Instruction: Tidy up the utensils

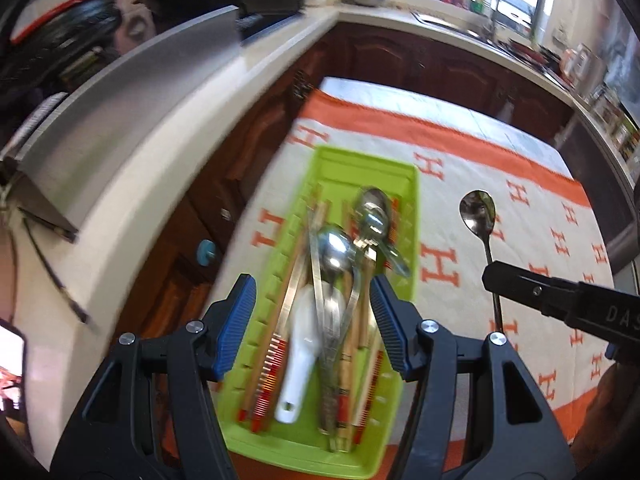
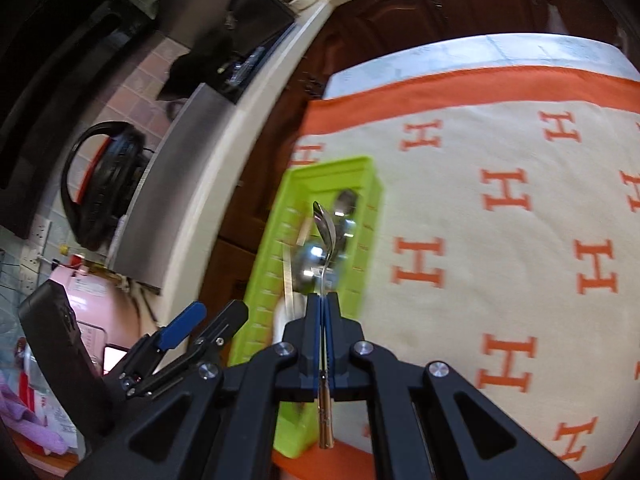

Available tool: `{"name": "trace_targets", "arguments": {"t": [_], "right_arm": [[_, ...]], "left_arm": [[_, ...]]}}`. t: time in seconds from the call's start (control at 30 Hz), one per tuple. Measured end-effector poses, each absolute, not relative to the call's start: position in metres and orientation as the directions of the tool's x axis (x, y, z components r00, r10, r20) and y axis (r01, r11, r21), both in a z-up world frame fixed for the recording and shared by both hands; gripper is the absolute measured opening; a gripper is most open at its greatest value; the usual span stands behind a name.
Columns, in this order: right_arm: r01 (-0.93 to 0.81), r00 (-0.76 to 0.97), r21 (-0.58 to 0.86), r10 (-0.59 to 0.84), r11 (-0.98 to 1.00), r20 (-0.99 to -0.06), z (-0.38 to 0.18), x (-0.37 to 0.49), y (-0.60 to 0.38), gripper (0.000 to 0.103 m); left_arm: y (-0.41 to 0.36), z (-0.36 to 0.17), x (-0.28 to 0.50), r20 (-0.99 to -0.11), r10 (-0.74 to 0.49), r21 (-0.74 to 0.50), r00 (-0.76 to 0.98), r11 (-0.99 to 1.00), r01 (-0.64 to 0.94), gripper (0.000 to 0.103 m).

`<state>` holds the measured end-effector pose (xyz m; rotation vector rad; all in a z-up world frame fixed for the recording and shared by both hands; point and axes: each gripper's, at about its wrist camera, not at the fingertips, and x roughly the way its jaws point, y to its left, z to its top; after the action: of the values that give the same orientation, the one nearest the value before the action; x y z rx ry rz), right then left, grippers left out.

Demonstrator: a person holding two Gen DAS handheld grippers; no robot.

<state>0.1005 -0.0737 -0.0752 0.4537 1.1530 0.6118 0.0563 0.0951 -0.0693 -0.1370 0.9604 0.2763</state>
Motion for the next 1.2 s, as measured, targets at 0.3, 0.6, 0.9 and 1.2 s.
{"name": "trace_targets", "arguments": {"t": [0.3, 0.6, 0.9, 1.2], "right_arm": [[-0.209, 0.269, 0.636, 0.669, 0.742, -0.693, -0.075, 0.113, -0.031, 0.002], [-0.194, 0.207, 0.621, 0.650, 0.760, -0.731, -0.094, 0.113, -0.018, 0.006], [-0.229, 0.273, 0.590, 0.633, 0.774, -0.724, -0.082, 0.094, -0.049, 0.007], [-0.274, 0.424, 0.471, 0.545, 0.839, -0.724, -0.061, 0.063, -0.106, 0.022]], "left_arm": [[0.128, -0.053, 0.050, -0.800, 0.236, 0.011, 0.552, 0.925, -0.379, 0.056], [0.125, -0.058, 0.047, -0.796, 0.228, 0.007, 0.561, 0.930, -0.368, 0.056], [0.113, -0.058, 0.045, -0.826, 0.167, -0.031, 0.539, 0.940, -0.340, 0.059], [0.081, -0.050, 0.037, -0.831, 0.137, -0.026, 0.539, 0.959, -0.283, 0.063]]}}
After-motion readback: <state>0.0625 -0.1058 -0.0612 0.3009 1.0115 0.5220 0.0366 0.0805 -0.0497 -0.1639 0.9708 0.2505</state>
